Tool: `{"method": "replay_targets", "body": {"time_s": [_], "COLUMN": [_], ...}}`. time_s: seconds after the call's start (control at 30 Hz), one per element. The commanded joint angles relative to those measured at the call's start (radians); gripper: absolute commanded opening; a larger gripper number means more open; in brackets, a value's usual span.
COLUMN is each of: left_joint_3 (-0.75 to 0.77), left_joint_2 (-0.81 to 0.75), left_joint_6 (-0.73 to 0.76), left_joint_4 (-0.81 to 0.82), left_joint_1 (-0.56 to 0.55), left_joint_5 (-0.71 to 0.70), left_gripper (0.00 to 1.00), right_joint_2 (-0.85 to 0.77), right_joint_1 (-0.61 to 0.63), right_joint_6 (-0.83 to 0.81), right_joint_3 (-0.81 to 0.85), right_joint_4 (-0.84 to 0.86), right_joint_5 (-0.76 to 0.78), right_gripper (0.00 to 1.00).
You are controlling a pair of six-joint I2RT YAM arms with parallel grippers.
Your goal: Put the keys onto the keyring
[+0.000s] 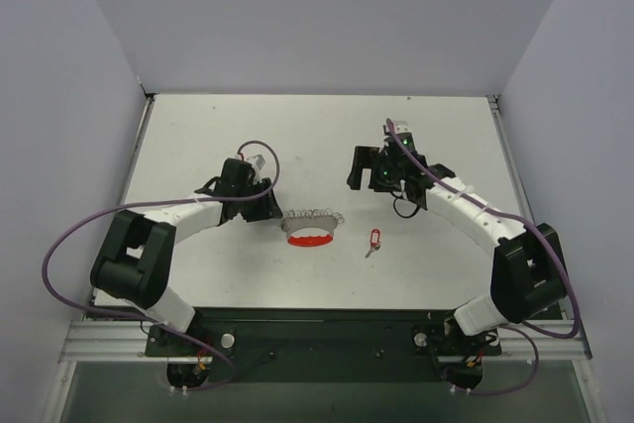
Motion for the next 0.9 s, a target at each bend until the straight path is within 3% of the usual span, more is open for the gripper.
{"method": "replay_targets", "body": {"time_s": [0.0,0.07,0.33,0.47,0.63,0.87], "left_joint_3": [0.062,0.066,0.076,0.079,0.093,0.076], "left_joint_2": [0.035,0.051,0.081,0.09,0.102,0.032], "left_joint_6": [0.025,0.025,0.035,0.032,0.031,0.002], "left_joint_4": [0.016,0.021,0.011,0.021,0.018,0.03], "left_joint_1": [-0.006,-0.006,-0.012,-0.014,-0.016,-0.019], "left_joint_5": [0.023,0.034,0.036,0.037,0.028,0.033], "left_gripper": [0.47,0.42,0.4,0.28,0.0,0.0], "right_joint_2": [0.012,0.014,0.023,0.028,0.023,-0.009], "right_joint_1": [0.007,0.008,0.005,0.004,0.004,0.007], "right_joint_6": [0.006,0.003,-0.012,-0.015,-0.017,-0.038], "right_joint_3": [0.041,0.042,0.055,0.059,0.064,0.078], "right_joint_4": [-0.01,-0.011,-0.023,-0.023,-0.031,-0.051], "right_joint_5": [-0.012,-0.014,0.014,0.011,0.011,-0.013], "right_gripper": [0.96,0.96,0.96,0.97,0.96,0.96]}}
